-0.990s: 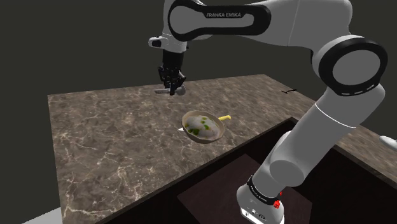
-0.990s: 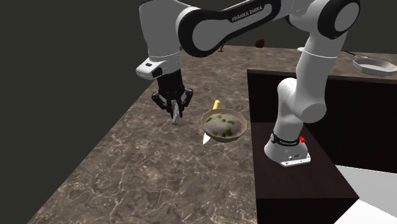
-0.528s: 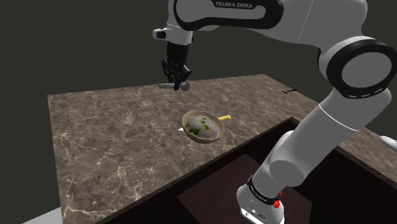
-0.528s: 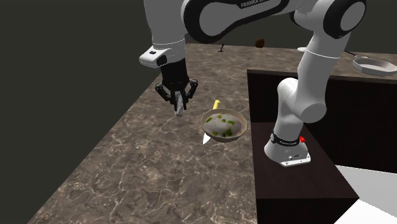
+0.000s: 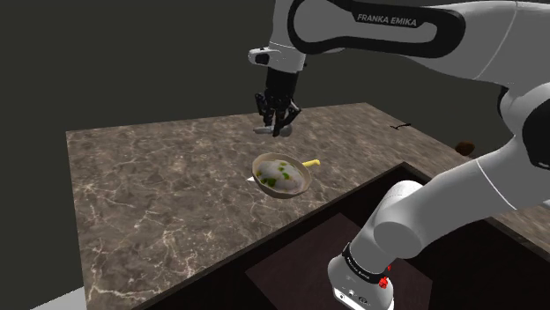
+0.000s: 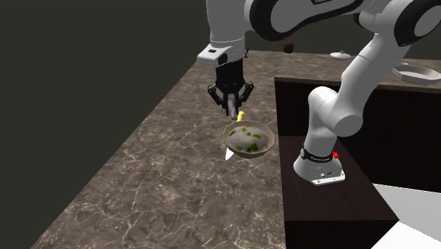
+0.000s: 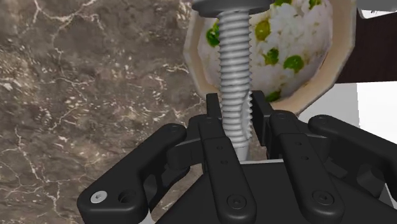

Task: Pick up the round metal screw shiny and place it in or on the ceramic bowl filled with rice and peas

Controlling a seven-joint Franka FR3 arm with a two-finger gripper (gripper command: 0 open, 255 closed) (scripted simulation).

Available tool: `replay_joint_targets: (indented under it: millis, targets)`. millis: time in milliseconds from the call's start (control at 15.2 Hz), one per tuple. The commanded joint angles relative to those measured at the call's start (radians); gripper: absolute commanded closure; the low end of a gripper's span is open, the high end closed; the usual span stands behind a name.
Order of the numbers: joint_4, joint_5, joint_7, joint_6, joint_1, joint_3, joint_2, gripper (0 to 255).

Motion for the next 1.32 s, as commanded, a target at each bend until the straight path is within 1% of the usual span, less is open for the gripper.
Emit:
replay_joint_targets:
  millis: [0,198,1254]
  targets:
    - [-0.074,0.009,-0.007,-0.014,0.006,-0.006,-0.087,255]
    - [-0.155,0.015,-0.017,-0.052,0.012,-0.02,-0.206,255]
    - [-0.36,0.029,-0.024,0.156,0.018,-0.004,-0.204,255]
